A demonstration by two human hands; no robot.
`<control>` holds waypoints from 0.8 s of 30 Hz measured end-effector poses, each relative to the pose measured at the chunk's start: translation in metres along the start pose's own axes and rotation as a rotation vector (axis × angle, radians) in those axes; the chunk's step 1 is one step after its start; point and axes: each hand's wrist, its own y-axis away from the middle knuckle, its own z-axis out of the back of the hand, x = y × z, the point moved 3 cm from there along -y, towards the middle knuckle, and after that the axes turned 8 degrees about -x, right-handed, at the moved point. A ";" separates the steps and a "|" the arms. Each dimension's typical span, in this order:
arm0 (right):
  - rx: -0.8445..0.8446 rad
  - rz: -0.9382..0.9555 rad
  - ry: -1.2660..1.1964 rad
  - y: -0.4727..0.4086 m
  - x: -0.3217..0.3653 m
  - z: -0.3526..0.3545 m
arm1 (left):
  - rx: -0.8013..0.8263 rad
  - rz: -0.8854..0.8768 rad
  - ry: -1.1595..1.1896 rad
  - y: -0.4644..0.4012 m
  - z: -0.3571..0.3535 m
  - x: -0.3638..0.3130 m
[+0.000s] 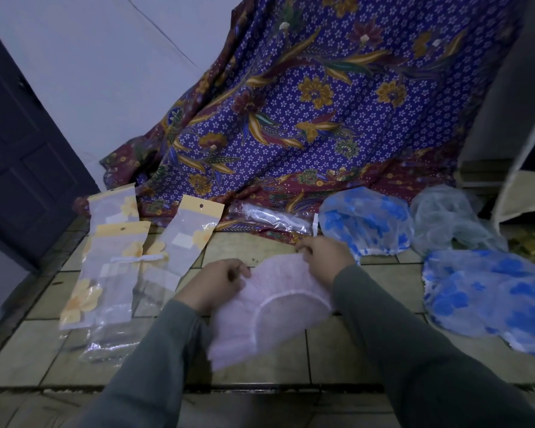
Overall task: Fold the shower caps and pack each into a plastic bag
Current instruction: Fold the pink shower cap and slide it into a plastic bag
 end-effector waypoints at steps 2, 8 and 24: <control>-0.175 0.120 0.019 -0.006 0.007 0.007 | -0.034 -0.008 0.092 0.005 0.001 -0.002; -0.580 0.329 -0.032 -0.002 0.042 0.020 | -0.267 0.159 0.362 0.008 -0.007 -0.004; -0.056 0.432 -0.046 0.048 -0.014 -0.035 | -0.356 -0.396 -0.046 0.033 -0.025 -0.030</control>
